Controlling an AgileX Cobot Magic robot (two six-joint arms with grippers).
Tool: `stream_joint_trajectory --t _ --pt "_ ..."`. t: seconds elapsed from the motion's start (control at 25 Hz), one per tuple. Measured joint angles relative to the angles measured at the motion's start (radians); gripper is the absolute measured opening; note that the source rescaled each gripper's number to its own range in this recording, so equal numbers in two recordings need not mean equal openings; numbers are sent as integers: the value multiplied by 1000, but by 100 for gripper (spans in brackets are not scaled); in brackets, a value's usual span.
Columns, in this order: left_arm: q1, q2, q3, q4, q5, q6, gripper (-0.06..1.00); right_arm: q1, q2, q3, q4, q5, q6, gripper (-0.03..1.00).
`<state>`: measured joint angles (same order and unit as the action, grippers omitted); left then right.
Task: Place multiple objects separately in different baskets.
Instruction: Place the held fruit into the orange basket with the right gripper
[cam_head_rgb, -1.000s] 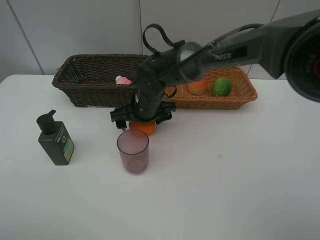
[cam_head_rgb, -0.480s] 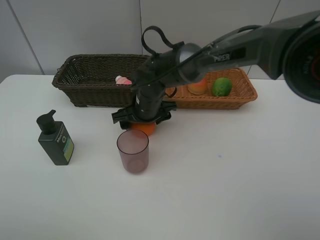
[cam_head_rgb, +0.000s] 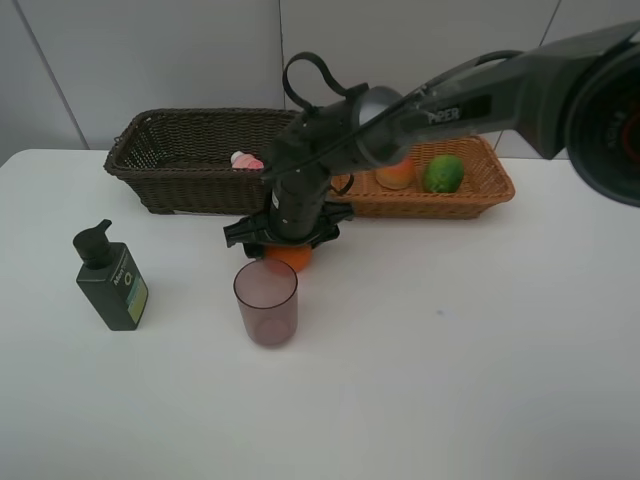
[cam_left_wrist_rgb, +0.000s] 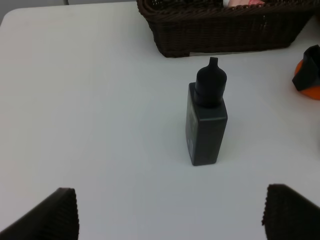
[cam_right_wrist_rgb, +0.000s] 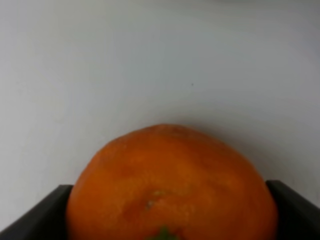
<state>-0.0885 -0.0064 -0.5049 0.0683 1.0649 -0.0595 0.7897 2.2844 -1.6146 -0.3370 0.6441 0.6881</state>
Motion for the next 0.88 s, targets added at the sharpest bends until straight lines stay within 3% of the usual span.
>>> stream_joint_trajectory --t 0.52,0.88 --pt "0 0 0 0 0 0 96 0 -144 0 -5 38 0 46" --pt "0 0 0 0 0 0 96 -66 -247 0 -112 129 -4 46"
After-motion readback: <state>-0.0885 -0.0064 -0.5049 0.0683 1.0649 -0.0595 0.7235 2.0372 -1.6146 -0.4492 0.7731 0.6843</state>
